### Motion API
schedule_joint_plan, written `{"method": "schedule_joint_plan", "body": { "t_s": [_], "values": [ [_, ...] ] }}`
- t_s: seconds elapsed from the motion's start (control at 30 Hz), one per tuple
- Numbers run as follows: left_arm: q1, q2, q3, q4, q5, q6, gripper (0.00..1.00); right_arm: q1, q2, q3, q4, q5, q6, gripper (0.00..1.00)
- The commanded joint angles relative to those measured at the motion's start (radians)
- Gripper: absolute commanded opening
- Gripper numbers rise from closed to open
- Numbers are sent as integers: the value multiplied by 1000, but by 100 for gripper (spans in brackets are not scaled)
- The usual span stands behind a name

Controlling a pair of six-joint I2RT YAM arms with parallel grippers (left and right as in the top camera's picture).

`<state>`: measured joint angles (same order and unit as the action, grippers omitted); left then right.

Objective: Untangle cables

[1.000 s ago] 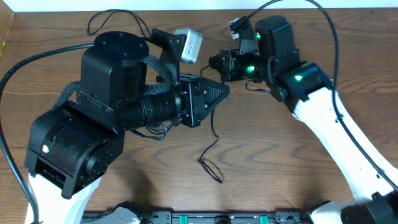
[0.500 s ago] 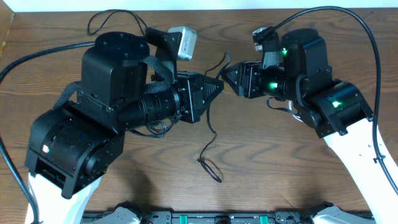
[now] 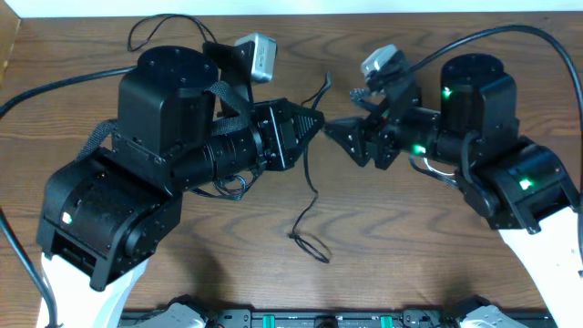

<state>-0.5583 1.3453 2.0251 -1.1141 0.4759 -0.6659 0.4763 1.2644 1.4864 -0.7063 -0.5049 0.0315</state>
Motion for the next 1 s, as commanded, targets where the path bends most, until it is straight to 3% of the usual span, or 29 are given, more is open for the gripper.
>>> {"method": "schedule_joint_plan", "body": {
  "t_s": [0.0, 0.37, 0.43, 0.47, 0.53, 0.67, 0.97],
  "values": [
    [-3, -14, 9, 16, 91, -29, 7, 29, 22, 3, 49, 27, -48, 70],
    [-3, -14, 9, 8, 119, -58, 7, 32, 50, 3, 173, 202, -86, 69],
    [-3, -14, 9, 8, 119, -58, 7, 32, 51, 3, 184, 208, -85, 65],
    [-3, -14, 9, 8, 119, -58, 7, 32, 51, 3, 188, 208, -85, 62],
    [-3, -14, 9, 8, 119, -58, 7, 32, 51, 3, 191, 208, -84, 35],
    [-3, -14, 9, 8, 119, -58, 7, 32, 51, 3, 195, 208, -68, 1],
    [-3, -12, 8, -33, 55, -43, 7, 32, 50, 3, 224, 219, 33, 2]
  ]
}}
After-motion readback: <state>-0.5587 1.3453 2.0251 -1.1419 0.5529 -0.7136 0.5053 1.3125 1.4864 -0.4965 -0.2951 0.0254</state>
